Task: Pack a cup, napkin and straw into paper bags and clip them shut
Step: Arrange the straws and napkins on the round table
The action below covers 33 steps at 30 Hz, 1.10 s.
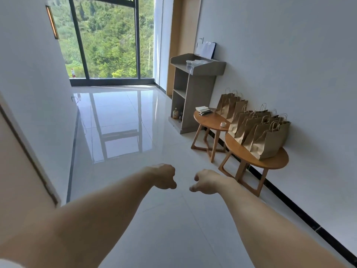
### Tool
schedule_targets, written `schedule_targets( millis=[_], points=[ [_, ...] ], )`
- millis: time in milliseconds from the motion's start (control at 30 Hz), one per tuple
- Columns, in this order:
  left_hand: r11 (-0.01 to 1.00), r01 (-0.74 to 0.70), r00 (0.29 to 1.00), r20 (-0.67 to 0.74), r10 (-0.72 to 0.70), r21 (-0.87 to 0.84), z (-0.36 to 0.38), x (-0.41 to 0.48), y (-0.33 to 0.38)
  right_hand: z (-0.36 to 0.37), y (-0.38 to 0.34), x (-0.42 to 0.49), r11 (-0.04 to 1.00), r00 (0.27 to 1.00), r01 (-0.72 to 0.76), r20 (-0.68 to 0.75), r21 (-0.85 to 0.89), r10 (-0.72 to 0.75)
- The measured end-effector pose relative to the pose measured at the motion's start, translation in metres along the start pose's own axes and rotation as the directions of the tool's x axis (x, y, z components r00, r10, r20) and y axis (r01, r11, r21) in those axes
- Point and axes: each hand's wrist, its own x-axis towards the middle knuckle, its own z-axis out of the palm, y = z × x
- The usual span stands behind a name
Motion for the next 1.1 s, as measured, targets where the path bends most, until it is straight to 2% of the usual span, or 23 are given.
schedule_targets(
  millis=[100, 200, 400, 767, 967, 1100],
  points=[
    [1.000, -0.005, 1.000, -0.022, 0.005, -0.003, -0.034, 0.051, -0.026, -0.030, -0.011, 0.053, 0.999, 0.998, 0.021, -0.054, 0.041, -0.019],
    [1.000, -0.025, 1.000, 0.006, 0.024, 0.016, -0.060, 0.104, -0.039, -0.052, -0.011, 0.104, 0.998, 0.999, 0.027, -0.026, 0.057, -0.026],
    [0.999, -0.039, 0.999, -0.014, 0.039, 0.033, -0.103, 0.234, -0.040, -0.111, 0.026, 0.223, 0.999, 0.999, 0.034, -0.017, 0.035, -0.034],
    [0.999, 0.035, 0.998, -0.047, -0.034, 0.015, -0.203, 0.423, -0.038, -0.241, 0.094, 0.412, 0.996, 0.996, 0.086, -0.011, 0.019, -0.086],
    [0.999, 0.023, 1.000, -0.018, -0.022, 0.039, -0.241, 0.530, -0.067, -0.290, 0.103, 0.516, 0.996, 0.996, 0.090, 0.018, -0.010, -0.090],
    [0.999, -0.016, 1.000, -0.014, 0.017, 0.047, -0.273, 0.614, -0.095, -0.326, 0.105, 0.592, 0.998, 0.998, 0.054, -0.013, -0.015, -0.054]
  ],
)
